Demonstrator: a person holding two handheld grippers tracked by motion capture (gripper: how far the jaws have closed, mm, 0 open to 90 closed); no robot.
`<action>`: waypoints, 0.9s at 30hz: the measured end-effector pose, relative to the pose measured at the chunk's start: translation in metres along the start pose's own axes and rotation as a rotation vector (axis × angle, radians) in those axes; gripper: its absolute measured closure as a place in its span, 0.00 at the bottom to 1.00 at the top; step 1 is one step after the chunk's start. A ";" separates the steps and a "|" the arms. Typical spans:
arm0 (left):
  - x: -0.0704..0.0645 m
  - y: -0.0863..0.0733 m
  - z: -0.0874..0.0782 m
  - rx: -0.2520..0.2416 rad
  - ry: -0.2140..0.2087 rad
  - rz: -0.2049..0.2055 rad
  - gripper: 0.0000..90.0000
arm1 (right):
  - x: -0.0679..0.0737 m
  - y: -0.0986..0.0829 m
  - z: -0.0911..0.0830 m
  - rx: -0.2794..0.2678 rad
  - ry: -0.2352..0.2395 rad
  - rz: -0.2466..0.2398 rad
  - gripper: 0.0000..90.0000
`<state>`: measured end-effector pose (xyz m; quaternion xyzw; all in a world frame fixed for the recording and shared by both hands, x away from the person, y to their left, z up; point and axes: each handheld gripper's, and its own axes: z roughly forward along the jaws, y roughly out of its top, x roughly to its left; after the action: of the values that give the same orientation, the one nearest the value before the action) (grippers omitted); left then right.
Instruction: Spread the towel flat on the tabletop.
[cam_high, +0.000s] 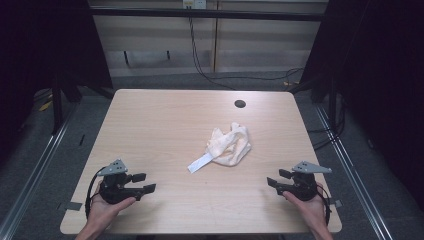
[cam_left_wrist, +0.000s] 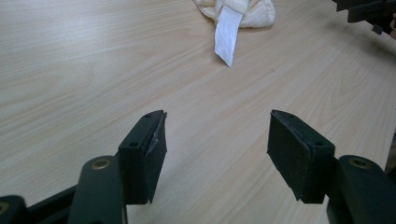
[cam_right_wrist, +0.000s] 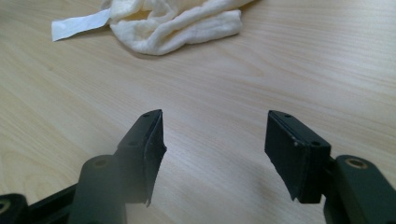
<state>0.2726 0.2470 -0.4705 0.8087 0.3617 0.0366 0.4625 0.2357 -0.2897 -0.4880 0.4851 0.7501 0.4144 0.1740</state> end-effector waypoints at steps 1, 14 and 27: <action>0.000 0.000 0.000 0.000 0.002 0.003 0.40 | 0.003 0.002 0.000 0.002 0.002 -0.014 0.42; 0.009 0.001 -0.008 -0.029 0.029 -0.021 0.39 | 0.000 0.011 0.015 0.037 0.024 0.010 0.35; 0.006 0.003 -0.004 -0.031 0.027 -0.001 0.38 | -0.001 0.064 0.046 0.027 0.038 -0.086 0.30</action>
<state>0.2770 0.2529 -0.4676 0.8007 0.3677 0.0529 0.4699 0.3037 -0.2578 -0.4651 0.4469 0.7789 0.4055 0.1710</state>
